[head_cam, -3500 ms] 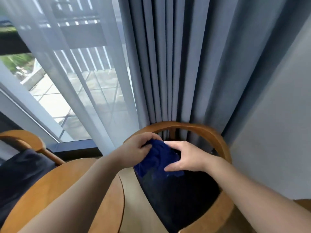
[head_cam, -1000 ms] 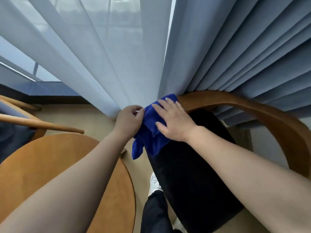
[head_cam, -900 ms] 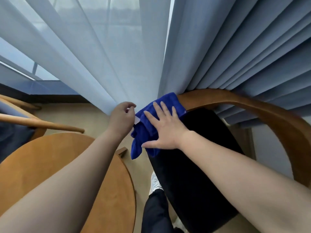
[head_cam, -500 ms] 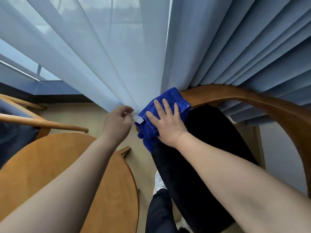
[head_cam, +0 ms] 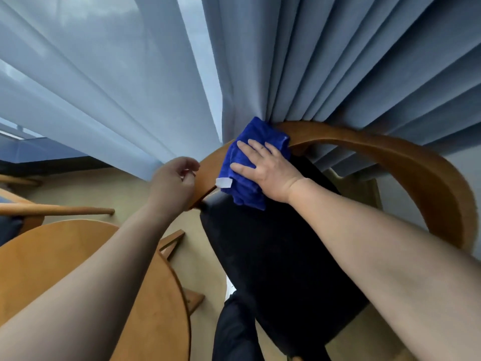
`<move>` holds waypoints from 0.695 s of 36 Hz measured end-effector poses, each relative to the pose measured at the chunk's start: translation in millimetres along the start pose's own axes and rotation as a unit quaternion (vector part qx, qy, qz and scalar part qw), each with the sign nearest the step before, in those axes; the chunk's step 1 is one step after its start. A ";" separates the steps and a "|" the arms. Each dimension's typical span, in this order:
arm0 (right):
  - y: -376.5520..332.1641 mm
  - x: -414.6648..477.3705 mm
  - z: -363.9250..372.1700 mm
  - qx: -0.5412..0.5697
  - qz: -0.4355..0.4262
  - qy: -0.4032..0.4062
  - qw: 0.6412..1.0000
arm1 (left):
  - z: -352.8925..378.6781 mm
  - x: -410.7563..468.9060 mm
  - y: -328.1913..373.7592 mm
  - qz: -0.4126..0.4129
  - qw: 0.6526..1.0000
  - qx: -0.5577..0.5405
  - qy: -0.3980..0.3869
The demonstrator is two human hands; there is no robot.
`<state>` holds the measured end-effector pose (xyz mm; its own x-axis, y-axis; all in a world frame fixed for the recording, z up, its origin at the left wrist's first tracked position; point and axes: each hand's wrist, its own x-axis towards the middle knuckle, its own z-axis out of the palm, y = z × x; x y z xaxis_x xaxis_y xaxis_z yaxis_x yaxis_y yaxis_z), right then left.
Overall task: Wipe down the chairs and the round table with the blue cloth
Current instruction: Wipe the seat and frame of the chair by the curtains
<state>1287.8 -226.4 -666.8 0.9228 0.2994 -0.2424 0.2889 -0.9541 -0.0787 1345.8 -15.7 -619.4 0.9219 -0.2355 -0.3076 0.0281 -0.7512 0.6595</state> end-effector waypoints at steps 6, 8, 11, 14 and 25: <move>44.7 -23.5 -0.6 -0.004 0.029 -0.079 0.996 | 23.7 -10.7 25.9 -0.006 1.000 -0.008 -0.015; 55.9 -29.0 -0.4 0.008 0.031 -0.085 0.996 | 31.1 -11.3 32.8 -0.003 1.000 -0.006 -0.019; 72.2 -39.4 1.4 0.027 0.036 -0.081 0.996 | 41.2 -13.3 46.4 0.001 1.000 0.000 -0.024; 88.5 -52.7 5.8 0.046 0.030 -0.067 0.996 | 50.4 -15.5 60.3 0.011 0.999 0.004 -0.037; 140.2 -102.3 1.8 0.071 0.094 -0.083 0.990 | 75.1 -17.2 99.2 0.057 0.995 0.035 -0.067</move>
<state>1233.4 -390.7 -654.8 0.8988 0.1241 -0.4203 0.0666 -0.9866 -0.1489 1303.8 -132.4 -600.2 0.8575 -0.3989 -0.3251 -0.1053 -0.7544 0.6479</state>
